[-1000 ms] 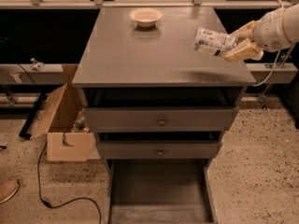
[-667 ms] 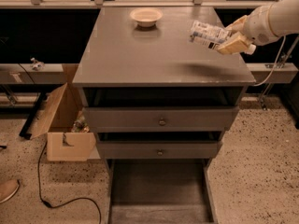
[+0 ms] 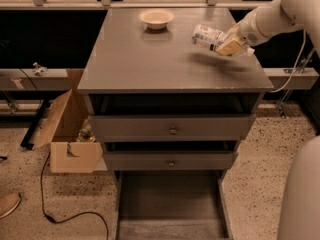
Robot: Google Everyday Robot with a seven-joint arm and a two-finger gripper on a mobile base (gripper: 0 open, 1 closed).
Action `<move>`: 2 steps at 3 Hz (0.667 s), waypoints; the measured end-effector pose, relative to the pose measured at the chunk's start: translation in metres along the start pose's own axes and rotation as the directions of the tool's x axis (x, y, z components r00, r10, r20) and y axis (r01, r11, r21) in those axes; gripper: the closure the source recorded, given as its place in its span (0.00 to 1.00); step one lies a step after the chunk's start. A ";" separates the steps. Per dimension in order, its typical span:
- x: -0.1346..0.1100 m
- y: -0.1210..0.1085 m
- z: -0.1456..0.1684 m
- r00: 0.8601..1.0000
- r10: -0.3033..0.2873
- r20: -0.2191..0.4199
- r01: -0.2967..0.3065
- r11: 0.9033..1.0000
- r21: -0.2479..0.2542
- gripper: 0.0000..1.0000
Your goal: Pick blue plastic bottle from bottom drawer and place on counter
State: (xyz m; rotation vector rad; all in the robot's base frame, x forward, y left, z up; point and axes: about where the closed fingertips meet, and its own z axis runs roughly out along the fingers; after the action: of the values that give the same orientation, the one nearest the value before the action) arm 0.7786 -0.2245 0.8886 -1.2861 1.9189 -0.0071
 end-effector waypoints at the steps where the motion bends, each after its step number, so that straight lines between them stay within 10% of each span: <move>1: -0.002 -0.002 0.026 0.999 0.024 -0.026 -0.025 0.999 -0.022 1.00; 2: -0.010 -0.006 0.050 0.998 0.051 -0.031 -0.052 0.998 -0.039 0.74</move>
Offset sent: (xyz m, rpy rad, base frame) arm 0.0571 0.0262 -0.0191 0.0196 0.0777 -0.0408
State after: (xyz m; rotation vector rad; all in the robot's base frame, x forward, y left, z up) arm 0.8153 -0.1994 0.8633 -1.2691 1.9866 0.0386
